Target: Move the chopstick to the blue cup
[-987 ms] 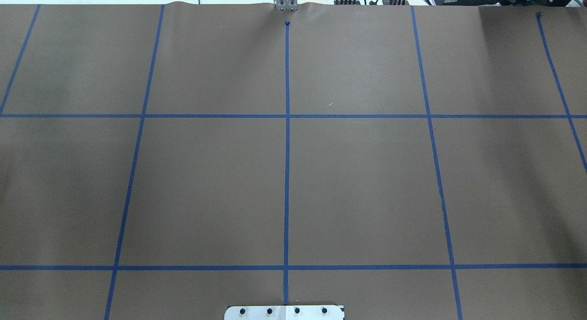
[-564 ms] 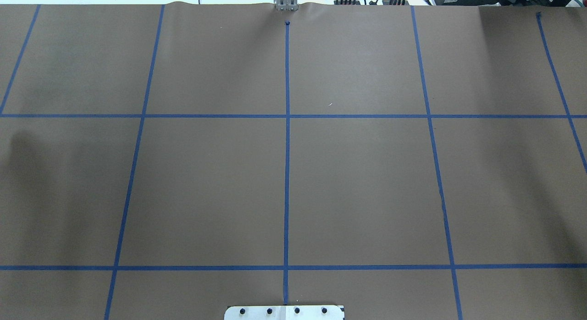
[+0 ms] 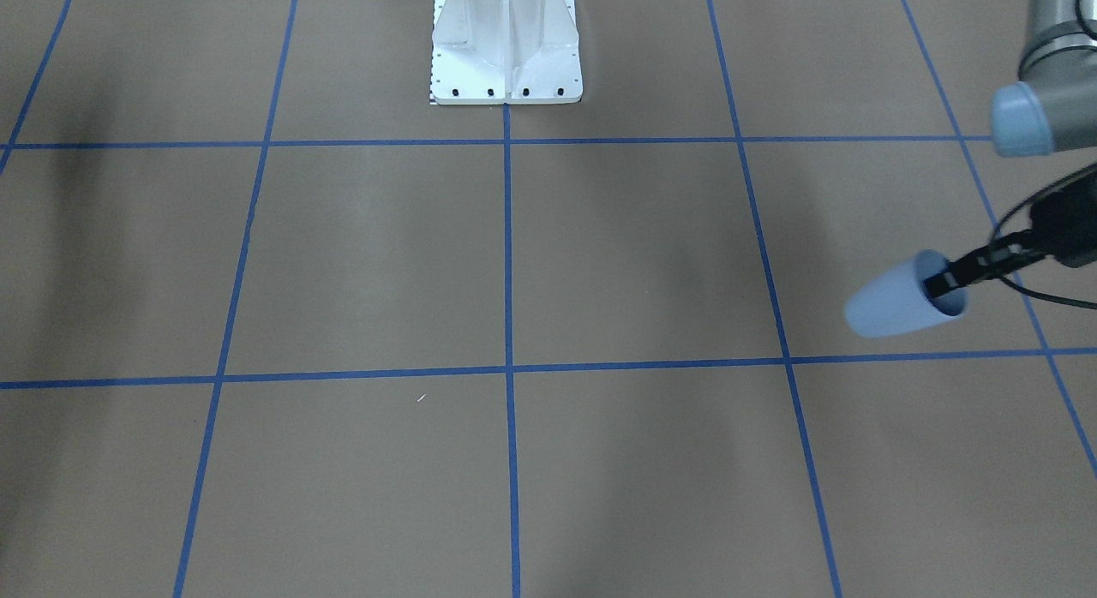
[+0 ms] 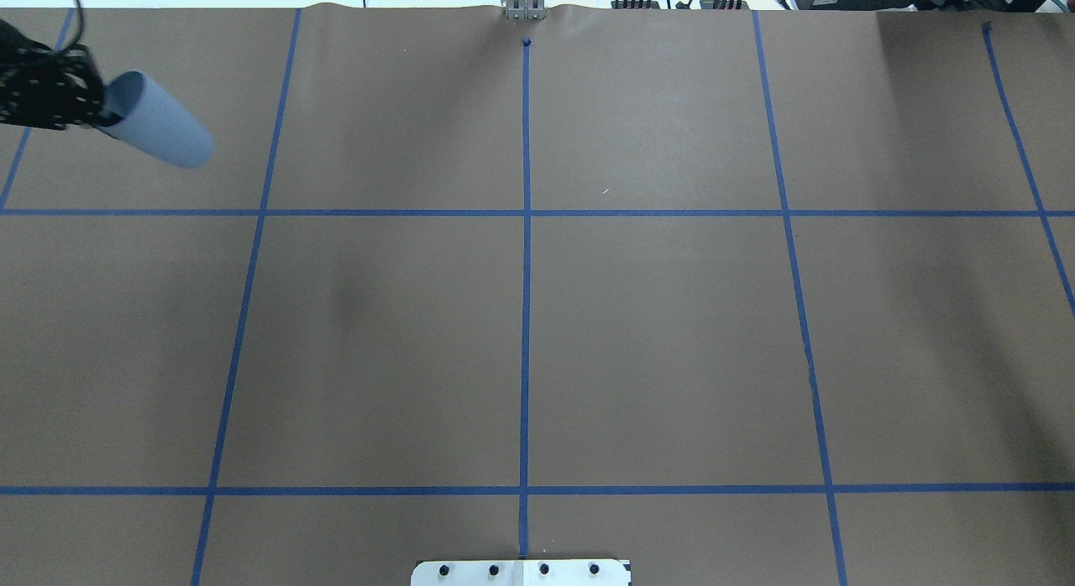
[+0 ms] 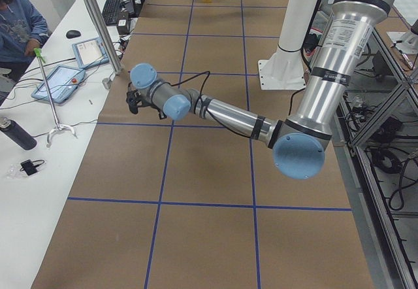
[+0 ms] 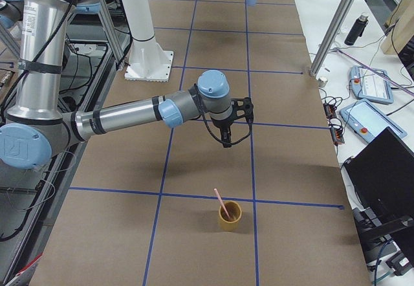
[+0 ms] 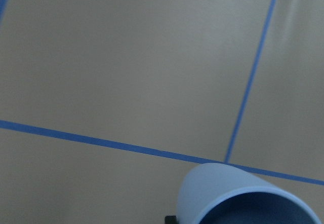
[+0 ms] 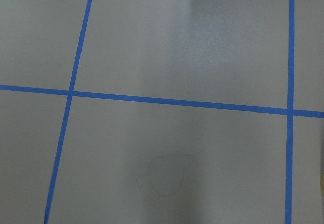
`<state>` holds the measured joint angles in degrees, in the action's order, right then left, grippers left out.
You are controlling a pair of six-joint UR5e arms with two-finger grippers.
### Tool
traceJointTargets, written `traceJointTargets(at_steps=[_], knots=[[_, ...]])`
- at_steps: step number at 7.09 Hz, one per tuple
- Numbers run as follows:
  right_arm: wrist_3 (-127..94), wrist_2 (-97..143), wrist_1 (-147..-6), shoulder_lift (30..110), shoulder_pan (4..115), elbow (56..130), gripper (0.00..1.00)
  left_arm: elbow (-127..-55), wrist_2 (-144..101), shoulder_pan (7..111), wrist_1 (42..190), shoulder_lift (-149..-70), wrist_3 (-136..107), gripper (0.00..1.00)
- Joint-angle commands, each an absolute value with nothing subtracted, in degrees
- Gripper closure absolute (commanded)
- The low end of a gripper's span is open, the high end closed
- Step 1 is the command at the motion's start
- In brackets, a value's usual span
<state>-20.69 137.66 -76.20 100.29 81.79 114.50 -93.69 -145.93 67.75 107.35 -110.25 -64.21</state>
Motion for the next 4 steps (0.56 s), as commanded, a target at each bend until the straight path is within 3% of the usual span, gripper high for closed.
traceJointTargets(at_steps=[1,3,4], knots=[[-20.92,137.55,-76.03,100.9,81.74,114.61,0.0,-97.91,-133.03,51.57,102.27,-121.31,-83.7,1.0],[-20.92,137.55,-76.03,101.25,81.74,114.61,0.0,-97.56,-118.9,40.32,88.82,-132.67,-84.81,1.0],[-20.92,137.55,-76.03,101.25,81.74,114.61,0.0,-96.43,-112.74,34.86,88.94,-133.76,-85.34,1.0]])
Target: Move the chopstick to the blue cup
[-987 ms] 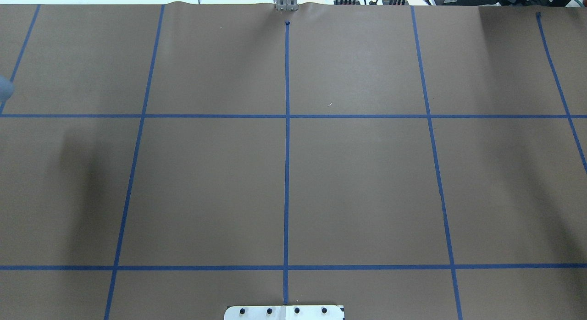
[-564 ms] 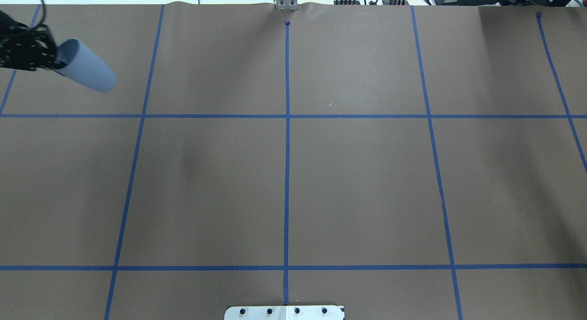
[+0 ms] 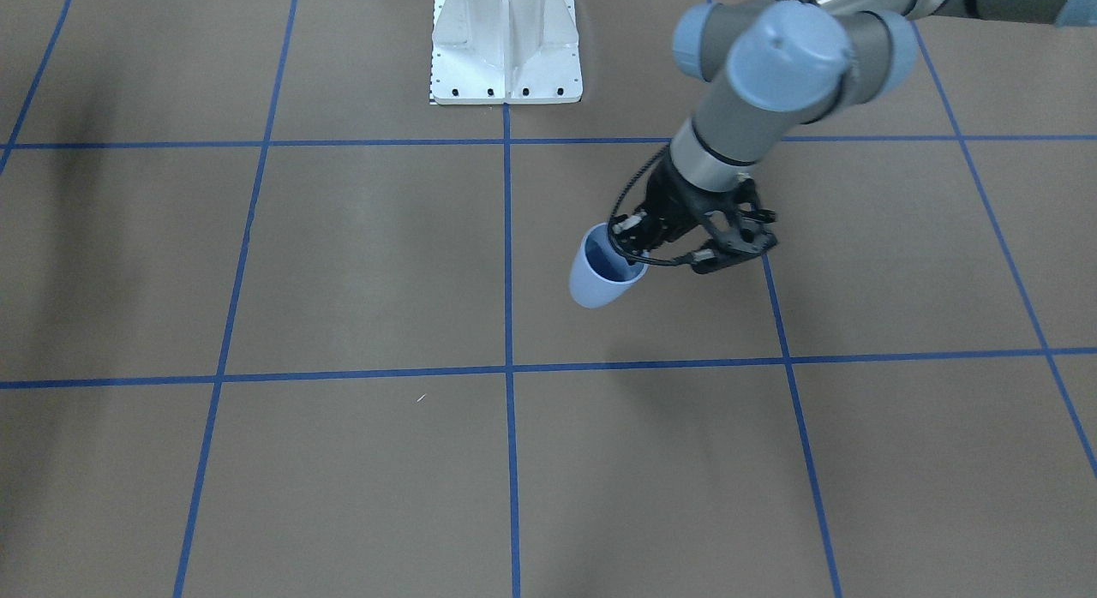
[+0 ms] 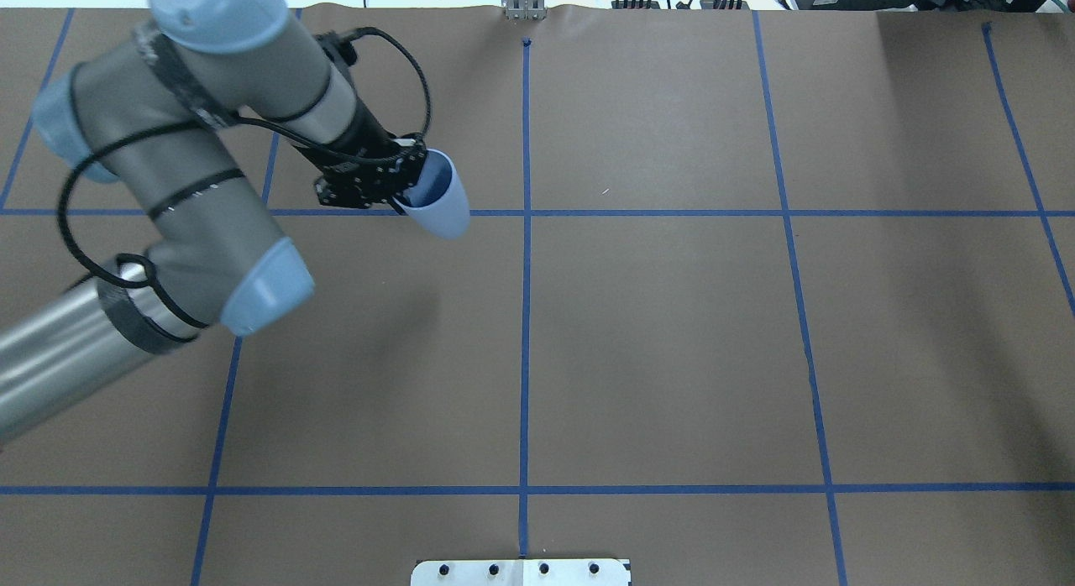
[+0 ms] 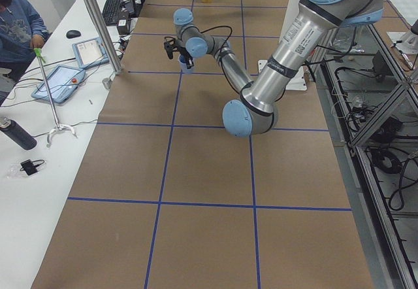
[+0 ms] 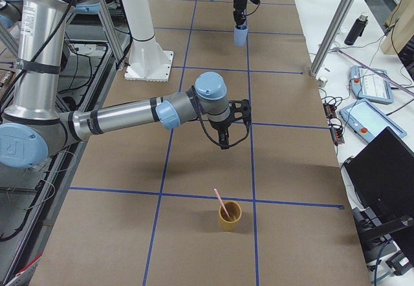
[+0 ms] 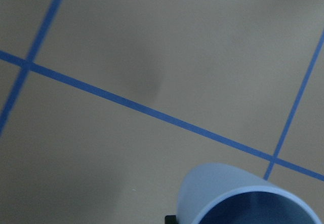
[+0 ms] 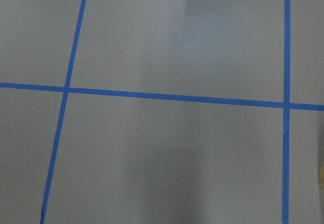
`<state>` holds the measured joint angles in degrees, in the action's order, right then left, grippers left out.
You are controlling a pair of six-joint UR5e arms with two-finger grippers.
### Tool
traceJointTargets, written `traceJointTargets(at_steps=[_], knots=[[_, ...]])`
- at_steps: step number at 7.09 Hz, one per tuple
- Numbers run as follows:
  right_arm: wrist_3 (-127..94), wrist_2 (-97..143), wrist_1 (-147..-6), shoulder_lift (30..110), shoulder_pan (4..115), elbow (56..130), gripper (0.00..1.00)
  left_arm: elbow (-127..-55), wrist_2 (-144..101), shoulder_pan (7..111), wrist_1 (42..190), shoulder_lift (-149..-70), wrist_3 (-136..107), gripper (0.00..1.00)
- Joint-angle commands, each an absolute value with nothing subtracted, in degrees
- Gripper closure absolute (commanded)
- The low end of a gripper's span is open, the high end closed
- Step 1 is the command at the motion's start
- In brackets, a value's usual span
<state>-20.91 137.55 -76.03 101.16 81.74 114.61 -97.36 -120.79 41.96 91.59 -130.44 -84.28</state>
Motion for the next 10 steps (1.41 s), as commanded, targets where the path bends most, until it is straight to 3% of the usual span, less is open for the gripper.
traceJointTargets(at_steps=[1,2,9,10], knots=[[-20.92,137.55,-76.03,101.42,81.74,114.87,0.0,-91.63,-110.15,33.07,89.38,-137.6,-86.39,1.0],[-20.92,137.55,-76.03,101.6,81.74,115.31,0.0,-87.93,-110.04,32.35,89.47,-140.07,-87.09,1.0],[-21.0,137.55,-76.03,101.69,81.74,115.31,0.0,-87.89,-107.05,30.15,90.26,-138.26,-86.84,0.97],[-21.01,137.55,-75.94,101.6,81.74,115.31,0.0,-87.8,-107.05,30.15,92.09,-137.99,-87.1,0.71]])
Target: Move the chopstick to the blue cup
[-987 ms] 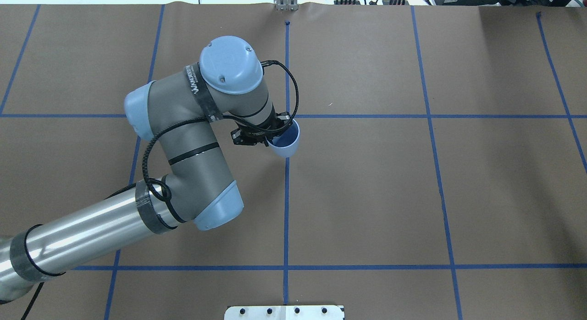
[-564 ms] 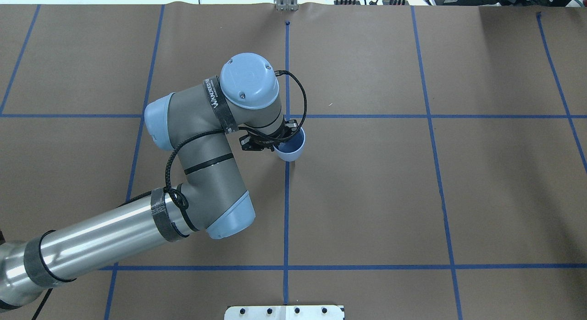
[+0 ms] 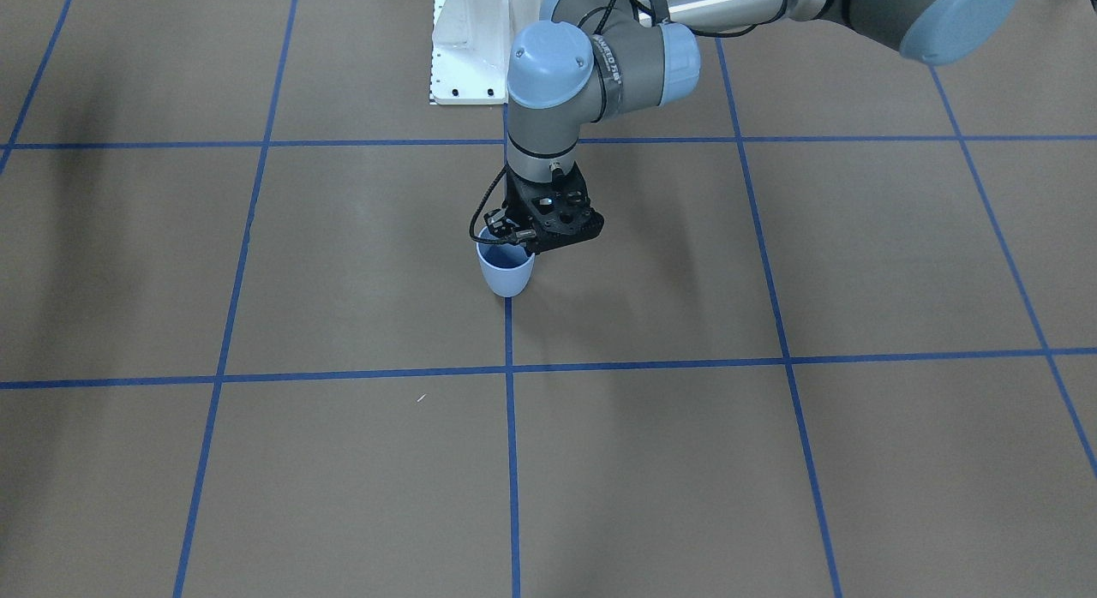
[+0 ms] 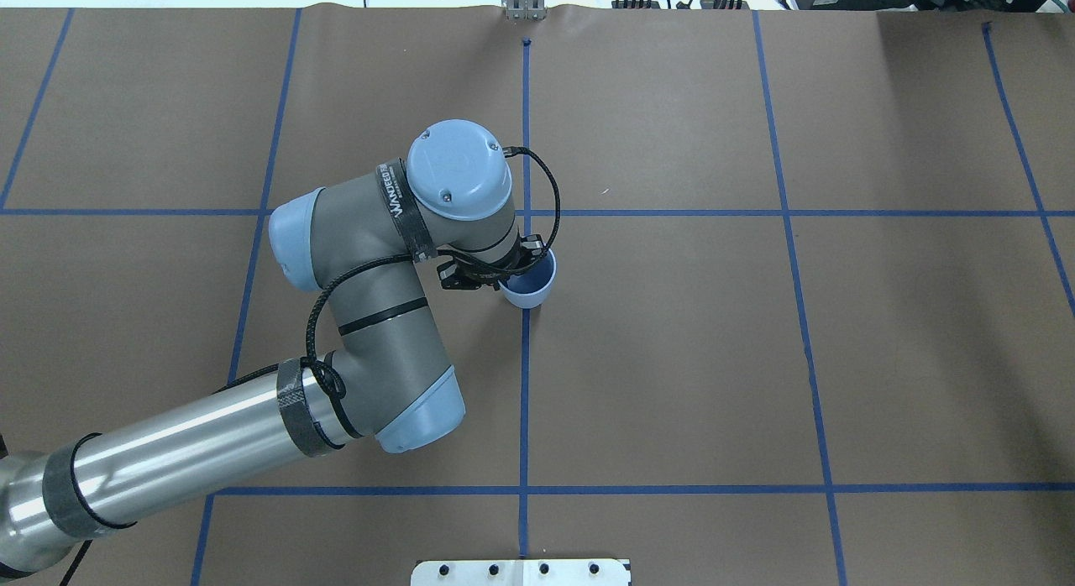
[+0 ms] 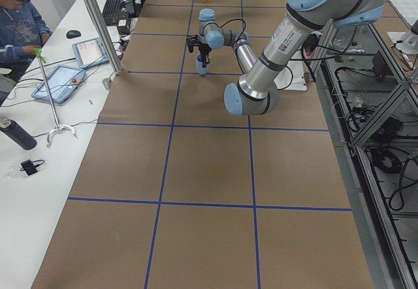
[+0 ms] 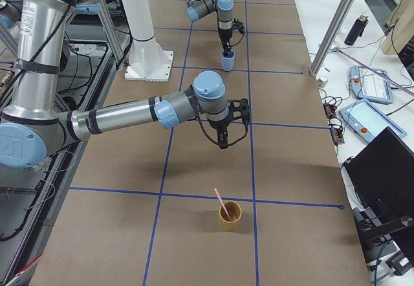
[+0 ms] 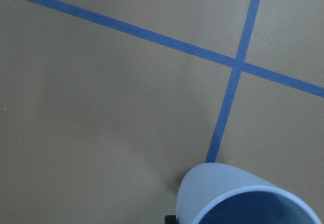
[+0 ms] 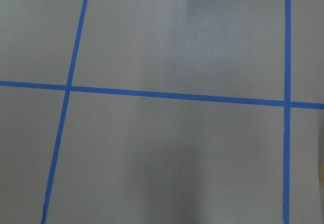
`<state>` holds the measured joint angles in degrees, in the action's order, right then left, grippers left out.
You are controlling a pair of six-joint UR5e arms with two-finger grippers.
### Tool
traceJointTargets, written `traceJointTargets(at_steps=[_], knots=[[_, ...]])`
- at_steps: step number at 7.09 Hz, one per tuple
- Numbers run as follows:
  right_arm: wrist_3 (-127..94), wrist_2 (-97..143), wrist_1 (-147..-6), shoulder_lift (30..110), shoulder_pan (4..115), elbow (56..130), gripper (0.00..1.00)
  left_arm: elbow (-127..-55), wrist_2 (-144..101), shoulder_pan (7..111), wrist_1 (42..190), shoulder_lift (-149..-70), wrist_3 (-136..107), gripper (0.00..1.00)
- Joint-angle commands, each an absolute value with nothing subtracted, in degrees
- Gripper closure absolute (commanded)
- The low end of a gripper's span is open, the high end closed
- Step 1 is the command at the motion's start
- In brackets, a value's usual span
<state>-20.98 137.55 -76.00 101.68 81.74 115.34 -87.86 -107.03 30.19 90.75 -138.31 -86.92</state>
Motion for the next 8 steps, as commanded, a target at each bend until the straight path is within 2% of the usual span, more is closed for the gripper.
traceJointTargets(at_steps=[1,2,3,5,6,8], knots=[[-21.01,137.55,-76.02,101.6,81.74,115.23,0.0,-88.41,-107.14,30.15,93.59,-136.94,-86.93,0.41],[-21.01,137.55,-76.03,101.51,81.74,115.22,0.0,-89.2,-107.57,30.41,94.47,-136.85,-86.92,0.35],[-21.01,137.55,-76.03,101.51,81.74,115.22,0.0,-93.91,-108.01,31.19,93.96,-135.37,-86.92,0.35],[-21.18,136.15,-76.2,101.69,83.74,115.22,0.0,-104.11,-113.44,36.45,93.96,-127.3,-86.57,0.35],[-21.18,135.62,-76.64,101.95,85.67,115.31,0.0,-106.59,-113.9,37.61,93.96,-124.66,-86.4,0.35],[-21.18,126.64,-76.99,107.38,88.76,115.05,0.0,-109.15,-113.99,39.46,93.87,-120.79,-82.19,0.35]])
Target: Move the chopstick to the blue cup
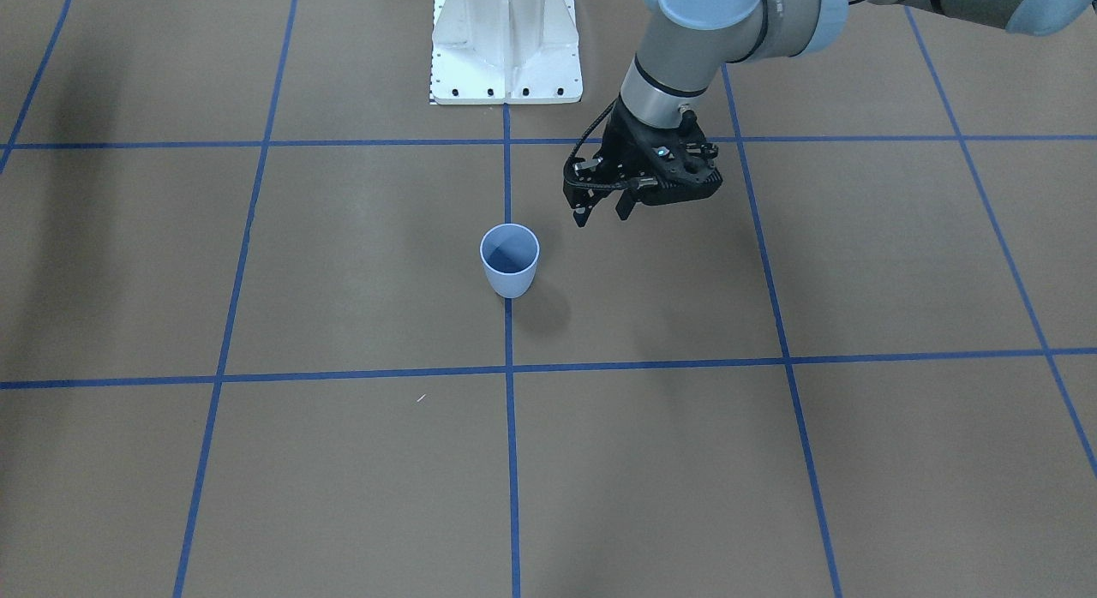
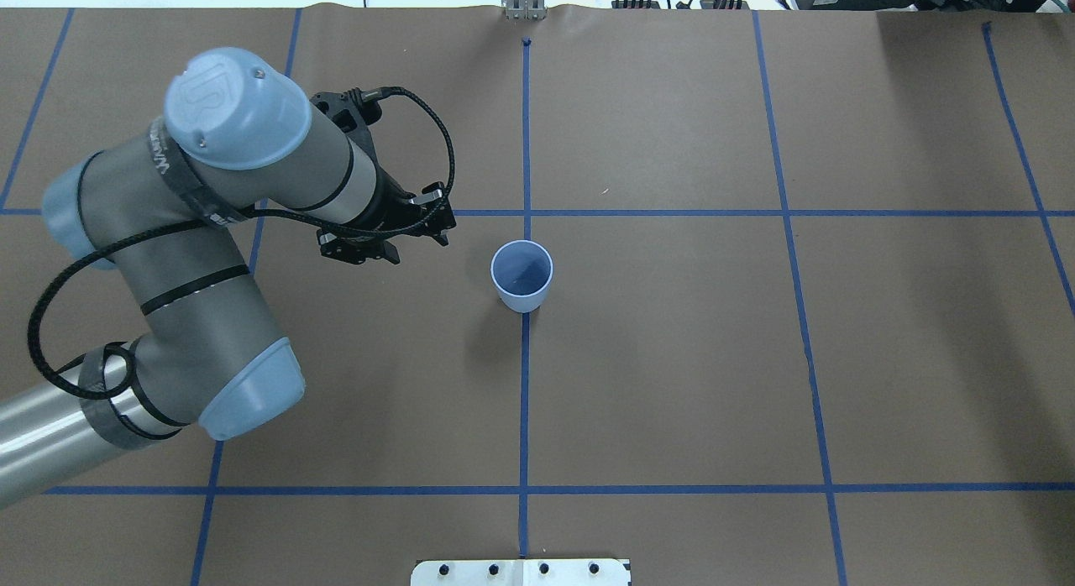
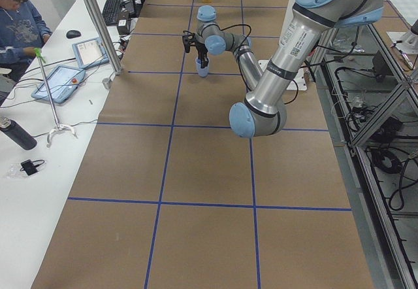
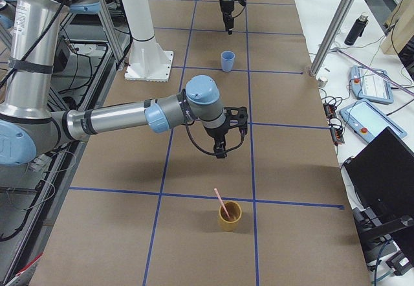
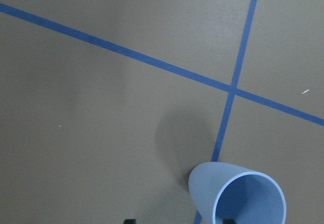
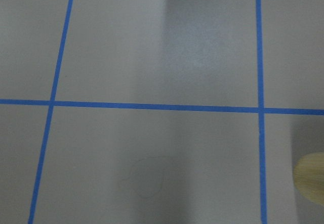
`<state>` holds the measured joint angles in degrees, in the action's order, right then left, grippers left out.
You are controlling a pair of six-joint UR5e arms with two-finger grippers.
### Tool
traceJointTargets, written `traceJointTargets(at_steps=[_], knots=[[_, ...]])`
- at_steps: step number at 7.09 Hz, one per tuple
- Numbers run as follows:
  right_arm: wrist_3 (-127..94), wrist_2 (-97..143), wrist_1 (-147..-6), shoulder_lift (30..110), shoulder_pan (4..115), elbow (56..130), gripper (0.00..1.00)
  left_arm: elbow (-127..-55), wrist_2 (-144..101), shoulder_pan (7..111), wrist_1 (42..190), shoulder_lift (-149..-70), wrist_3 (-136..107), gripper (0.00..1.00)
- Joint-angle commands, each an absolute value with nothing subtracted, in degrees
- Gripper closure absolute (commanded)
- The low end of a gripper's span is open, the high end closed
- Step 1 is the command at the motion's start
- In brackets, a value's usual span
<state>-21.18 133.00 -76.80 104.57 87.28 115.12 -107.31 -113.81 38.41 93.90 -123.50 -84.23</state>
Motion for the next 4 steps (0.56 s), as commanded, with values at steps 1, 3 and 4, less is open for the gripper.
traceJointTargets(at_steps=[1,3,4], knots=[[-21.27,121.52,-76.99,107.58,88.68,114.18,0.0,-109.25,-113.99,39.72,93.87,-120.41,-81.74,0.35],[-27.54,120.85,-76.3,107.4,88.33,110.84,0.01,-108.9,-113.82,39.64,93.95,-120.24,-81.74,0.34],[-29.34,120.5,-76.29,107.4,87.2,110.66,0.01,-108.81,-113.82,39.55,93.96,-120.23,-81.74,0.34]])
